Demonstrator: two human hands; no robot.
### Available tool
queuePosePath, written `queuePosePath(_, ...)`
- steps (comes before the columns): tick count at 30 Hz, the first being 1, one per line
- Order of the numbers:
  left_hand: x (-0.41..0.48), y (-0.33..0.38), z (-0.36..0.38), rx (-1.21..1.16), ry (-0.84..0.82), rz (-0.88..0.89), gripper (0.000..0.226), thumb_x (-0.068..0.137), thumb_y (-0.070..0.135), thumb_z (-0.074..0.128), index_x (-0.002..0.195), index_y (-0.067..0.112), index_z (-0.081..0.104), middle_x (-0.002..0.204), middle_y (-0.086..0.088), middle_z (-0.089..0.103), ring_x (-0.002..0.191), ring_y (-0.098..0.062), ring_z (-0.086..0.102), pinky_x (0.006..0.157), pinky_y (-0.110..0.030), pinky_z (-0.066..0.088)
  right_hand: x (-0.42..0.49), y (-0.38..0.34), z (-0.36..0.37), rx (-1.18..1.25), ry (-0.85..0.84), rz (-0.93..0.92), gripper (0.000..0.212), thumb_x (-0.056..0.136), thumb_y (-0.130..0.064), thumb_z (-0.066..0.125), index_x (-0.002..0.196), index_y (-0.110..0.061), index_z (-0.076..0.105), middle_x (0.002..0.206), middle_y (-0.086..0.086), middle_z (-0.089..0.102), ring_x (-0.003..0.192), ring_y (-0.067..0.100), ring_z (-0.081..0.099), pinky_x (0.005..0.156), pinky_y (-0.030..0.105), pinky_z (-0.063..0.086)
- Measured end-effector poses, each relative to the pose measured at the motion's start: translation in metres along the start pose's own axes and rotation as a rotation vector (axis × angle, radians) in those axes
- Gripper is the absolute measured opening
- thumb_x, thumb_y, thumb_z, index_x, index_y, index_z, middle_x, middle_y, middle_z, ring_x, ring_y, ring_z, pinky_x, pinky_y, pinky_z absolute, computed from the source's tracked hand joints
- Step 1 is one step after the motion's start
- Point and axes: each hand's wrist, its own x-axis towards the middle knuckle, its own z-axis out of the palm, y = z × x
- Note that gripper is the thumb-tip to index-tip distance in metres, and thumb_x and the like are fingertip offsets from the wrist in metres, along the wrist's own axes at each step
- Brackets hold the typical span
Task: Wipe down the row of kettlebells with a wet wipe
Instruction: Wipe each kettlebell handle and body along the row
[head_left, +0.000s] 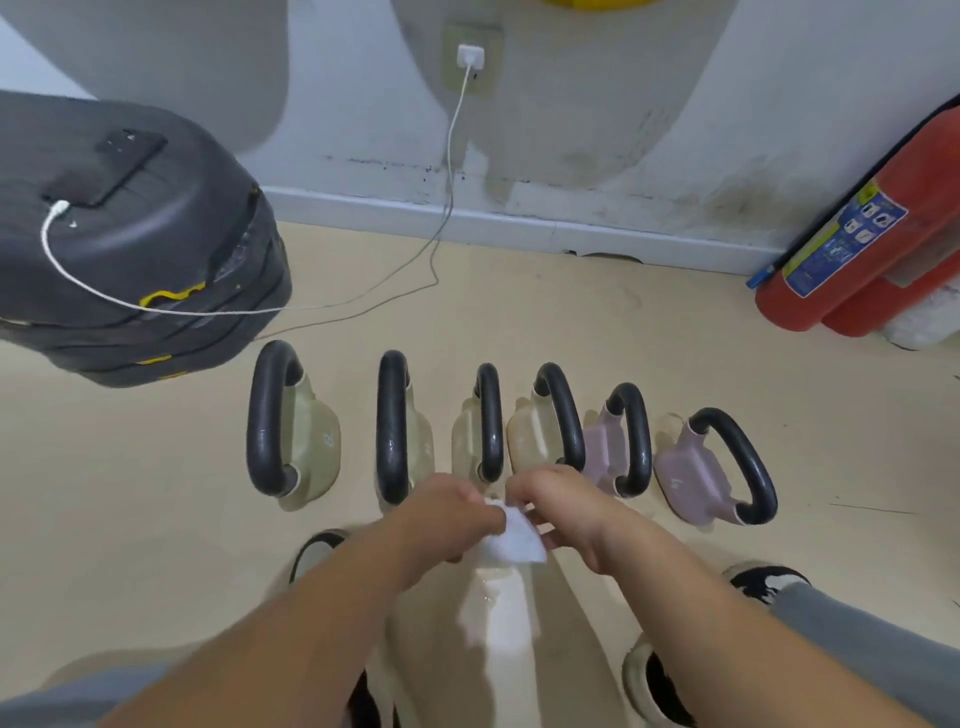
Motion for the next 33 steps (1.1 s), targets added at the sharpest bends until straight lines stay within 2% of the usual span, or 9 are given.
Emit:
queuePosePath(3,-0.024,0.013,-0.027,-0.167,0.037,0.036,0.015,0.065,0.018,0.068,0.067,0.019,0.053,0.075,-0.004,0.055,0.073,-0.022,0.054,0.072,-0.035,0.051,-0.009,-0.023,0.006,0.112,-0.031,-0.071,0.017,0.064,-0.015,0.057,0.081,-0.013,0.059,0.088,0.007,0.054,0.082,0.022,0.054,0.094,0.045,0.059)
queuePosePath(6,-0.042,0.028,-0.044,-0.305,0.081,0.090,0.013,0.072,0.015,0.067,0.084,0.014,0.060,0.081,-0.009,0.064,0.071,-0.022,0.062,0.068,-0.036,0.056,-0.026,-0.051,0.004,0.228,-0.084,-0.085,0.005,0.075,-0.016,0.057,0.076,-0.011,0.057,0.082,0.008,0.052,0.071,0.023,0.052,0.065,0.030,0.051)
queuePosePath(11,-0.046,0.057,-0.057,-0.367,0.176,0.149,0.008,0.092,0.007,0.059,0.100,0.005,0.060,0.095,-0.020,0.075,0.073,-0.030,0.077,0.073,-0.041,0.065,-0.032,-0.083,-0.013,0.240,-0.092,-0.084,0.057,0.069,-0.028,0.066,0.121,-0.006,0.069,0.125,0.011,0.075,0.112,0.033,0.071,0.084,0.036,0.052)
queuePosePath(15,-0.014,0.062,-0.055,-0.294,0.302,0.166,0.007,0.089,0.010,0.054,0.084,0.014,0.051,0.079,-0.016,0.061,0.063,-0.027,0.059,0.060,-0.037,0.057,-0.015,-0.089,-0.018,0.103,0.157,-0.154,0.028,0.080,-0.015,0.063,0.106,-0.012,0.072,0.111,0.015,0.074,0.091,0.028,0.067,0.056,0.022,0.045)
queuePosePath(17,0.009,0.060,-0.052,-0.150,0.353,0.172,0.016,0.084,0.025,0.055,0.074,0.018,0.045,0.093,-0.021,0.066,0.090,-0.035,0.068,0.062,-0.035,0.053,0.005,-0.086,-0.018,0.106,0.216,-0.139,0.011,0.092,-0.014,0.060,0.101,-0.012,0.067,0.098,0.004,0.070,0.079,0.018,0.061,0.048,0.021,0.036)
queuePosePath(19,0.031,0.062,-0.052,0.047,0.370,0.131,0.023,0.083,0.041,0.057,0.074,0.023,0.047,0.121,-0.015,0.066,0.123,-0.034,0.061,0.064,-0.034,0.053,0.026,-0.085,-0.017,0.172,0.261,-0.100,0.007,0.094,-0.009,0.059,0.096,-0.016,0.062,0.094,-0.002,0.064,0.073,0.014,0.055,0.054,0.024,0.038)
queuePosePath(23,0.070,0.074,-0.057,0.269,0.355,0.108,0.022,0.096,0.039,0.055,0.106,0.021,0.053,0.095,-0.001,0.061,0.088,-0.022,0.063,0.079,-0.037,0.057,0.064,-0.089,-0.012,0.203,0.422,-0.187,0.034,0.089,0.003,0.056,0.116,-0.018,0.062,0.106,0.003,0.065,0.084,0.015,0.064,0.073,0.027,0.054)
queuePosePath(27,0.091,0.082,-0.059,0.488,0.297,0.090,0.048,0.096,0.036,0.057,0.137,0.016,0.041,0.117,-0.007,0.061,0.104,-0.027,0.062,0.083,-0.032,0.051,0.088,-0.086,-0.014,-0.251,0.421,-0.291,0.055,0.093,-0.009,0.065,0.143,-0.023,0.048,0.130,0.003,0.059,0.107,0.018,0.061,0.087,0.026,0.047)
queuePosePath(33,0.083,0.067,-0.042,0.438,0.469,0.281,0.029,0.098,0.034,0.058,0.120,0.017,0.054,0.115,0.000,0.053,0.093,-0.022,0.060,0.081,-0.029,0.050,0.074,-0.086,-0.003,-0.481,0.652,-0.522,0.041,0.099,-0.026,0.063,0.140,-0.024,0.057,0.142,-0.009,0.053,0.134,0.012,0.048,0.090,0.025,0.039)
